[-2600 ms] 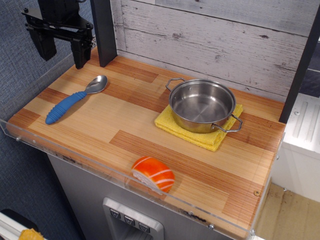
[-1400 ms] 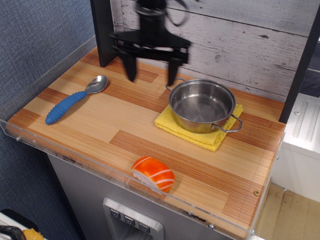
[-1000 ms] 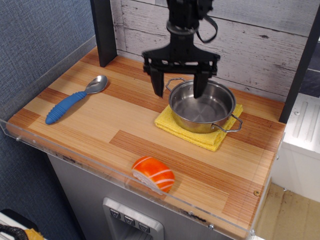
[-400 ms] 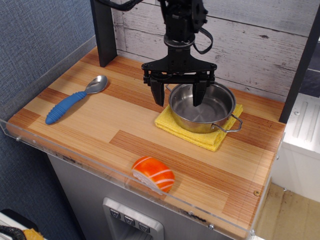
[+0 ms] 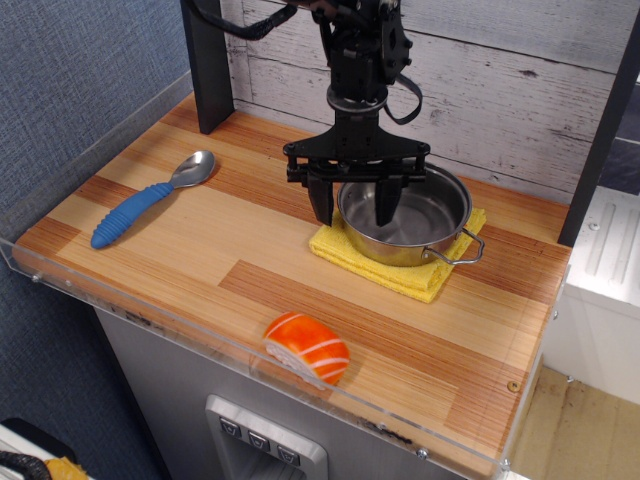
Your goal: Move silver pot directly to right of blue spoon.
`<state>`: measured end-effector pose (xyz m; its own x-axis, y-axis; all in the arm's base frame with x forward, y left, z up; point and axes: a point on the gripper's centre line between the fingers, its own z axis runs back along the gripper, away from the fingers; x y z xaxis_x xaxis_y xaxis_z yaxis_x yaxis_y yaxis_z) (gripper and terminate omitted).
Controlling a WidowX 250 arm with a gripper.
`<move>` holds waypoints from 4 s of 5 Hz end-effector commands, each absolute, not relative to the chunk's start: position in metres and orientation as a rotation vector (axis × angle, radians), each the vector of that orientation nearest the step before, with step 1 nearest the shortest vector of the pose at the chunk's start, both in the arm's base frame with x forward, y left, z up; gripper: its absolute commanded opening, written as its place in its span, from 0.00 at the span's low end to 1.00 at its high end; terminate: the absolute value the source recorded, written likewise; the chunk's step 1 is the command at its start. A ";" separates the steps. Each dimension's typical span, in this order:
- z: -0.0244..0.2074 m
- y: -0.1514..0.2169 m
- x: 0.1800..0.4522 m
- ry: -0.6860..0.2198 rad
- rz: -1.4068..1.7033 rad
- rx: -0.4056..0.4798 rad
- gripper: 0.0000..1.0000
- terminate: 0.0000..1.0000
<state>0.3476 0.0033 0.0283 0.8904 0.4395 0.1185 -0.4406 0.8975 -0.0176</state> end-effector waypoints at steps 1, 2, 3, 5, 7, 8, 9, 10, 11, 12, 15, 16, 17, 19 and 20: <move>0.038 0.003 0.353 -0.172 0.457 -0.014 0.00 0.00; 0.045 0.004 0.353 -0.177 0.461 -0.023 0.00 0.00; 0.053 0.008 0.353 -0.190 0.479 -0.033 0.00 0.00; 0.084 0.007 0.361 -0.266 0.530 -0.116 0.00 0.00; 0.095 0.023 0.352 -0.290 0.575 -0.104 0.00 0.00; 0.085 0.046 0.347 -0.248 0.566 -0.103 0.00 0.00; 0.081 0.075 0.343 -0.227 0.600 -0.072 0.00 0.00; 0.073 0.103 0.344 -0.230 0.631 -0.068 0.00 0.00; 0.064 0.127 0.347 -0.214 0.658 -0.030 0.00 0.00; 0.053 0.149 0.350 -0.195 0.665 -0.012 0.00 0.00; 0.031 0.174 0.332 -0.138 0.634 -0.024 0.00 0.00; 0.034 0.177 0.332 -0.147 0.631 -0.047 1.00 0.00; 0.045 0.177 0.333 -0.171 0.618 -0.031 1.00 0.00; 0.074 0.172 0.338 -0.190 0.547 0.039 1.00 0.00; 0.093 0.156 0.340 -0.178 0.464 0.114 1.00 0.00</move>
<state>0.3325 0.1495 0.0683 0.8942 0.4307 0.1218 -0.4409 0.8944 0.0746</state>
